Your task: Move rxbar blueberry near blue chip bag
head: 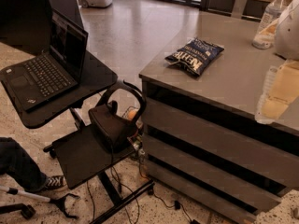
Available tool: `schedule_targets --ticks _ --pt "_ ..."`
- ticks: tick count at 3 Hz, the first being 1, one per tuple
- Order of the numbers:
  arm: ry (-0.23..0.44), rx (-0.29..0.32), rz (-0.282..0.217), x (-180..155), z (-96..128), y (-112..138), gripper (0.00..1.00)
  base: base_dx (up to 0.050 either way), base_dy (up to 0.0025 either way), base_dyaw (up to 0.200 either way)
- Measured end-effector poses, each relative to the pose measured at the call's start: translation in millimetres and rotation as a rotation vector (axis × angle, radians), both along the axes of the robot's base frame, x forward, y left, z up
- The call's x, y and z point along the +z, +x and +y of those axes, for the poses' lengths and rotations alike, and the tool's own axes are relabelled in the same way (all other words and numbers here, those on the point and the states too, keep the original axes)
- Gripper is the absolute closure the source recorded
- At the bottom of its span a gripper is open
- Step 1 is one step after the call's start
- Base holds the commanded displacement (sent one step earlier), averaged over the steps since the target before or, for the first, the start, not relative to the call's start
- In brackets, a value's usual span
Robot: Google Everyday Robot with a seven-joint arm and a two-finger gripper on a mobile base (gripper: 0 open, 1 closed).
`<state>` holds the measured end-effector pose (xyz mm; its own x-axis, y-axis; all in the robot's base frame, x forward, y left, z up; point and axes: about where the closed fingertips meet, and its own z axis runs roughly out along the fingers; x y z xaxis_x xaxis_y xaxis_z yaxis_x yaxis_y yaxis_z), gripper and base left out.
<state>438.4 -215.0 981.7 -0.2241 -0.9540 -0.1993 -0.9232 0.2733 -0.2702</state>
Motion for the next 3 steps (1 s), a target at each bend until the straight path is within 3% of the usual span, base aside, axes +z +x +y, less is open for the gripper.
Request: schedule_targets --ticks 1,3 --pt "0.0 0.0 0.0 0.0 0.0 0.0 0.0 0.05 -0.00004 0.001" --pt "0.0 0.0 0.0 0.0 0.0 0.0 0.0 0.033 -0.00231 -0.145"
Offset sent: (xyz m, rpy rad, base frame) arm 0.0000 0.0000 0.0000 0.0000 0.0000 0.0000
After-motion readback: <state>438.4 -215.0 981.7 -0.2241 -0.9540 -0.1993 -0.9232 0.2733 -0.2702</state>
